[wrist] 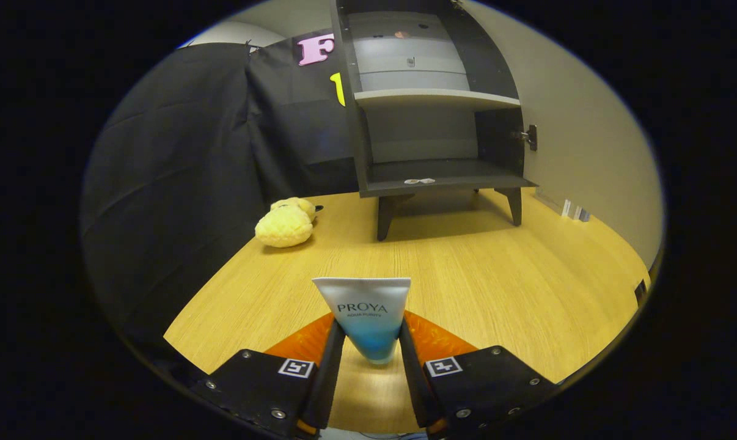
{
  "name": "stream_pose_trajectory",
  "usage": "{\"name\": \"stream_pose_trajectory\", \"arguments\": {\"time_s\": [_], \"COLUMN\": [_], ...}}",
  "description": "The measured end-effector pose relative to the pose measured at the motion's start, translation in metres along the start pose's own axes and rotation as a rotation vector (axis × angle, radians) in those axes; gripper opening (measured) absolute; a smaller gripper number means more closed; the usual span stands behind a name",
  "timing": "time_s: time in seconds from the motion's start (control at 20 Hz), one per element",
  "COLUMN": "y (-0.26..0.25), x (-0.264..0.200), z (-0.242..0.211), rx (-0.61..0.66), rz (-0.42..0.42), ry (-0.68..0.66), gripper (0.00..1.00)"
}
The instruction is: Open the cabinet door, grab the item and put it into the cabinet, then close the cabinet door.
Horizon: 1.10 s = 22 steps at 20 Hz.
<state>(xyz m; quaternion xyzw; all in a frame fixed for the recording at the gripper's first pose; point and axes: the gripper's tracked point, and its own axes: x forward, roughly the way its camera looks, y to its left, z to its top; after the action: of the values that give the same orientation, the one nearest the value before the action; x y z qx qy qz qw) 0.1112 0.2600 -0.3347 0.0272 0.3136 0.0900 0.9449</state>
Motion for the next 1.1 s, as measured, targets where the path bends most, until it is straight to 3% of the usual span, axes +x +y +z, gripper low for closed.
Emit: {"name": "stream_pose_trajectory", "arguments": {"time_s": [0.35,1.1], "y": [-0.039,-0.090], "x": [0.001,0.006], "z": [0.092,0.303], "rx": [-0.003,-0.031], "rz": [-0.037,-0.009], "ry": [-0.076,-0.243], "gripper": [0.52,0.52]}}
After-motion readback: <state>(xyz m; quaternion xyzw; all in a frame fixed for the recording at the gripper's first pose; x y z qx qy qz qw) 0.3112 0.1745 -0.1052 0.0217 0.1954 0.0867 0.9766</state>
